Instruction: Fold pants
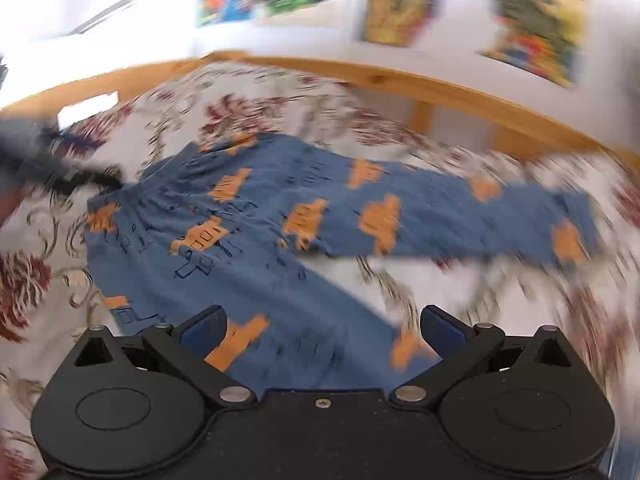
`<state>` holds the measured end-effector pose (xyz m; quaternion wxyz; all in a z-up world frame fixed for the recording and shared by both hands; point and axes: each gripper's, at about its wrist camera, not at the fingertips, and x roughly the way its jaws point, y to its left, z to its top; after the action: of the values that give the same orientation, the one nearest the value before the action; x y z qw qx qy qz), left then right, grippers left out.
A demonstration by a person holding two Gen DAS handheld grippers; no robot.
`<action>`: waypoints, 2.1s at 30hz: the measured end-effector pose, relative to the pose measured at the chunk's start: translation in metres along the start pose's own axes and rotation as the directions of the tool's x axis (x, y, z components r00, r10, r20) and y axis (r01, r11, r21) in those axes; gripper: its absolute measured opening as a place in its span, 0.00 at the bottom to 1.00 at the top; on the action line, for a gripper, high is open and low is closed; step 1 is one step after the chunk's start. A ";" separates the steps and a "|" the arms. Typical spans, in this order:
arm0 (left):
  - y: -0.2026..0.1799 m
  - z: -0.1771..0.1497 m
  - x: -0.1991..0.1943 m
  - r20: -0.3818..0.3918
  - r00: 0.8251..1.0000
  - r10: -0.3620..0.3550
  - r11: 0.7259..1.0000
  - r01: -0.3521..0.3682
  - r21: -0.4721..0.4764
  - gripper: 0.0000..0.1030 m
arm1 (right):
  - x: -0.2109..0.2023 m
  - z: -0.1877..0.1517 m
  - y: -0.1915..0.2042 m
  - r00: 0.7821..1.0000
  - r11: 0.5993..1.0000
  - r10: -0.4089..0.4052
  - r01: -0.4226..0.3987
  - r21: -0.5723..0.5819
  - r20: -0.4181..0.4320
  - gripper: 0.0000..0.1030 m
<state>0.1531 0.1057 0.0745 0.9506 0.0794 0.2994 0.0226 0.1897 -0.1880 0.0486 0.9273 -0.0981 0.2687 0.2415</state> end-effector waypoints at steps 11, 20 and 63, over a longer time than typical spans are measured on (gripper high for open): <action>0.060 0.041 0.124 -0.122 0.990 -0.077 0.993 0.087 0.080 1.00 | 0.150 0.094 -0.051 0.979 0.961 0.192 -0.202 -0.187 -0.073 0.99; 0.076 0.060 0.162 -0.171 0.959 -0.226 0.958 0.251 0.140 0.99 | 0.246 0.153 -0.086 0.955 0.929 0.240 -0.277 -0.246 -0.172 0.99; 0.073 0.071 0.155 -0.227 0.972 -0.068 0.962 0.125 0.243 0.11 | 0.270 0.181 -0.109 0.954 0.898 0.187 -0.263 -0.354 -0.235 0.00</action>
<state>0.3213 0.1815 0.0561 0.8941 0.1835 0.4049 -0.0543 0.5256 -0.1185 0.0582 0.8252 -0.2677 0.3158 0.3844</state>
